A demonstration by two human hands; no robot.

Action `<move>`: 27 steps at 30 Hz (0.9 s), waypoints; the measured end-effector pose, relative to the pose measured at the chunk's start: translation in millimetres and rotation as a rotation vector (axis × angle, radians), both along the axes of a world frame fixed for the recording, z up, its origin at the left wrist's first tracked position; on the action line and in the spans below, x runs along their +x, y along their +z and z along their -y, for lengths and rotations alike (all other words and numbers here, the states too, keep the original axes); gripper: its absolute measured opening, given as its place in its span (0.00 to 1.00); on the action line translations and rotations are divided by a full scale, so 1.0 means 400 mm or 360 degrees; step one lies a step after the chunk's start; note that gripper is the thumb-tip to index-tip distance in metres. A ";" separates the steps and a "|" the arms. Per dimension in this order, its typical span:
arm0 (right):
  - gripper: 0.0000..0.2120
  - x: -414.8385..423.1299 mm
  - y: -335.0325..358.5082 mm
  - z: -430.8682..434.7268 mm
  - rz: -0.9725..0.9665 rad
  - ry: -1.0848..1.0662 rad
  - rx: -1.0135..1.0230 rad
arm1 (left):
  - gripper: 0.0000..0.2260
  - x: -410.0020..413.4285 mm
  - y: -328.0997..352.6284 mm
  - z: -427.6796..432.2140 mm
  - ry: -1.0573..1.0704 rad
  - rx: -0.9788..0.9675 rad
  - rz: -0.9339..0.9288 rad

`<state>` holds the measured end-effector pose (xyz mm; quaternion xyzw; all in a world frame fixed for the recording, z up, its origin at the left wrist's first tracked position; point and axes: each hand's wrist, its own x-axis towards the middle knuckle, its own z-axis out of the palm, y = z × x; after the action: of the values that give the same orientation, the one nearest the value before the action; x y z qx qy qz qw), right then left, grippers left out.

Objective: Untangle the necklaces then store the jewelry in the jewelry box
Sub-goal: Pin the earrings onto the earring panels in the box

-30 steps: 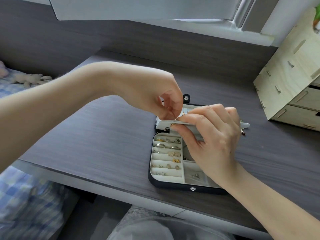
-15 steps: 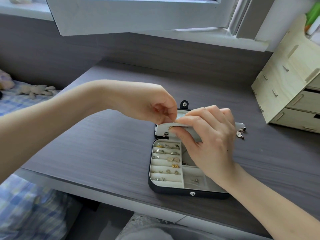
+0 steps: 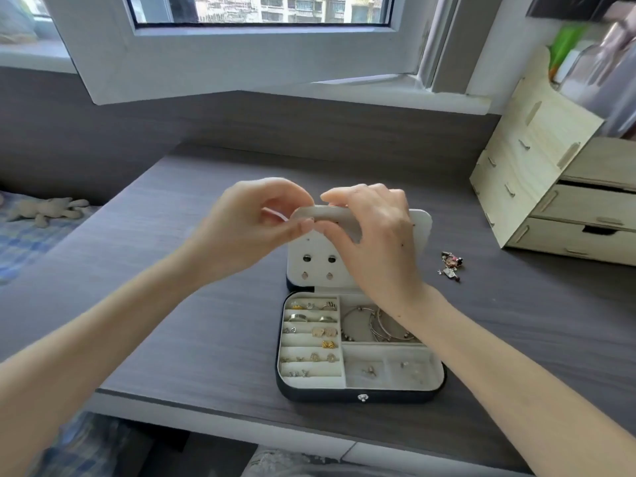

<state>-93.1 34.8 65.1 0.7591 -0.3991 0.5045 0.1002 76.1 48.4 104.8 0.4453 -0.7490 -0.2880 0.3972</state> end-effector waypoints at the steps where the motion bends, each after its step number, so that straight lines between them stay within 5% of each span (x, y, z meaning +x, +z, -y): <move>1: 0.11 -0.007 0.004 -0.002 -0.0004 0.0011 -0.0007 | 0.02 -0.009 -0.006 0.008 0.0059 -0.0050 -0.0012; 5: 0.05 -0.113 0.016 -0.020 0.0098 -0.0246 -0.0040 | 0.03 -0.024 -0.019 0.045 0.0201 -0.0132 0.0015; 8: 0.05 -0.246 -0.003 0.006 0.0122 -0.0574 0.0286 | 0.03 -0.028 -0.029 0.065 0.0261 -0.0087 -0.0038; 13: 0.09 -0.336 -0.065 0.077 -0.0530 -0.0761 0.0940 | 0.06 -0.027 -0.045 0.096 0.0316 0.0237 -0.0179; 23: 0.12 -0.292 -0.076 0.133 -0.1290 -0.0745 0.0864 | 0.03 -0.054 -0.025 0.097 0.0272 0.0277 -0.0023; 25: 0.11 -0.290 -0.071 0.133 -0.1246 -0.0769 0.0849 | 0.05 -0.065 -0.021 0.102 0.0262 0.0269 0.0070; 27: 0.09 -0.288 -0.045 0.120 -0.0696 -0.0736 0.0806 | 0.06 -0.073 -0.020 0.108 0.0266 0.0268 0.0099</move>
<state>-208.4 -13.0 47.2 0.7394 -0.6402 0.1811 0.1035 46.7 5.1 96.6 0.5466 -0.6945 -0.3017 0.3576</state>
